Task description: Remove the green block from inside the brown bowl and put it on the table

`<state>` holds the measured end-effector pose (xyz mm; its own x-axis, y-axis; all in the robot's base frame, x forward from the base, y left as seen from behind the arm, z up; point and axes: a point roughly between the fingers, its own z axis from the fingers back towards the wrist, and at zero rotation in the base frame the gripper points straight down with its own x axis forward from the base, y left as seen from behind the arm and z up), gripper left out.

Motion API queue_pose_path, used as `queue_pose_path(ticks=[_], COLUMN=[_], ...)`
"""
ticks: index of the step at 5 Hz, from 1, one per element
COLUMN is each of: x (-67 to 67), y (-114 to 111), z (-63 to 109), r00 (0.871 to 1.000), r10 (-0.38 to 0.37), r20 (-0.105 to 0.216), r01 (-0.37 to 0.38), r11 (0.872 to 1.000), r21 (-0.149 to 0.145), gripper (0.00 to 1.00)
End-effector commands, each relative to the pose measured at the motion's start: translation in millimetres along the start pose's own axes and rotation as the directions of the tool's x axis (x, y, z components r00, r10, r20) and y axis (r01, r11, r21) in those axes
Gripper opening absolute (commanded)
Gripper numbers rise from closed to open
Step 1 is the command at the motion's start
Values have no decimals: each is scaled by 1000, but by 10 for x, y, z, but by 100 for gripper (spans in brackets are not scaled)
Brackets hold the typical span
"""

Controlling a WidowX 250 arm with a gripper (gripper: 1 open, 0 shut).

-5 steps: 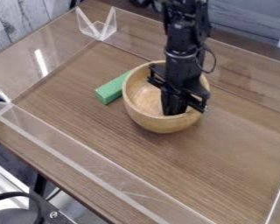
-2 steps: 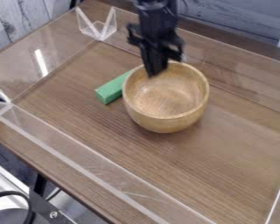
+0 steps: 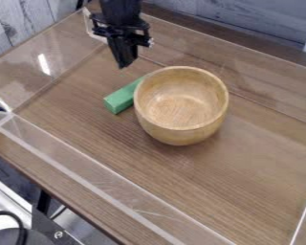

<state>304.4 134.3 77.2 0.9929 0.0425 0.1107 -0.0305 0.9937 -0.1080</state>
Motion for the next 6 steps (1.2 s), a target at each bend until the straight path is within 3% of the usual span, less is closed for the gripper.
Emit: queue_pose_path(ticks=[1, 2, 3, 5, 6], x=[127, -3, -228, -317, -334], y=[176, 393, 647, 704, 720], z=[92, -31, -149, -333, -316], r00=[998, 998, 996, 999, 998], r10=[-2, 29, 61, 47, 52], r20=[57, 59, 60, 20, 26], r01=[0, -32, -66, -47, -51], r11=[999, 998, 995, 999, 998], r21=[34, 54, 76, 0, -20], gripper=[0, 0, 0, 0, 0])
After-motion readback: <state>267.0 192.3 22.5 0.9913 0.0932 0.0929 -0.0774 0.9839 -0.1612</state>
